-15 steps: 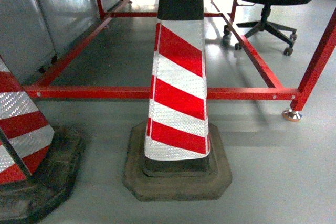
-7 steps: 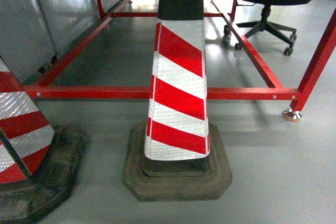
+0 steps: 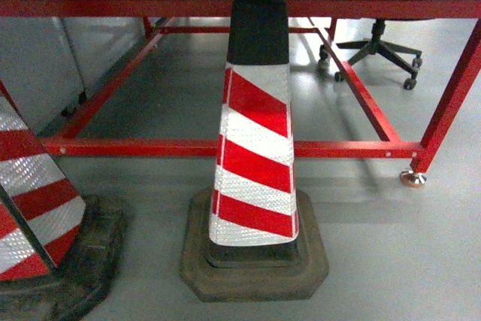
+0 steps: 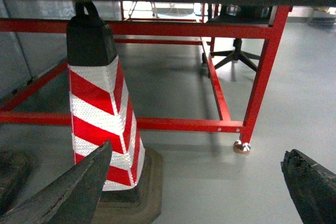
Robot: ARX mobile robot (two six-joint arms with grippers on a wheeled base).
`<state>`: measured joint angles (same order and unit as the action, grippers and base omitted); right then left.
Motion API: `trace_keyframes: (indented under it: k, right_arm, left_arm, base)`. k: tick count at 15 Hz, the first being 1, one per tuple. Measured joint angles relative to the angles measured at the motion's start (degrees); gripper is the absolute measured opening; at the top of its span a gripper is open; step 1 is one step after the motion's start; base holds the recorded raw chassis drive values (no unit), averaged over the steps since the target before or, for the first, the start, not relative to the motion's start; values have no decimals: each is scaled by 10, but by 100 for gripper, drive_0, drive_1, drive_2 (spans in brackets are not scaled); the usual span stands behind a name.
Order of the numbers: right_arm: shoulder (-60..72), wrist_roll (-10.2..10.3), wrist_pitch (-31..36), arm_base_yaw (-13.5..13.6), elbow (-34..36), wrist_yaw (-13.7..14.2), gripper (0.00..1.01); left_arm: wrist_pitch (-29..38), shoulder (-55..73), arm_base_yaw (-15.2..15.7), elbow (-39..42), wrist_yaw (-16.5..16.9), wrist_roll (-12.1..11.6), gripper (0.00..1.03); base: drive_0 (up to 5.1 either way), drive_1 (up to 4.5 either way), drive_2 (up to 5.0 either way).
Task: Sort blue parts and orange caps into right shelf containers
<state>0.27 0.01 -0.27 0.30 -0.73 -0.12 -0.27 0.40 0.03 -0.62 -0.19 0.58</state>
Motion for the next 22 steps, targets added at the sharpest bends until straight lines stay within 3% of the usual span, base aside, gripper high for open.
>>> trace_keyframes:
  k: [22]
  right_arm:
    - [0, 0, 2, 0, 0, 1, 98]
  left_arm:
    - [3, 0, 0, 0, 1, -6, 98]
  base:
    - [0, 0, 0]
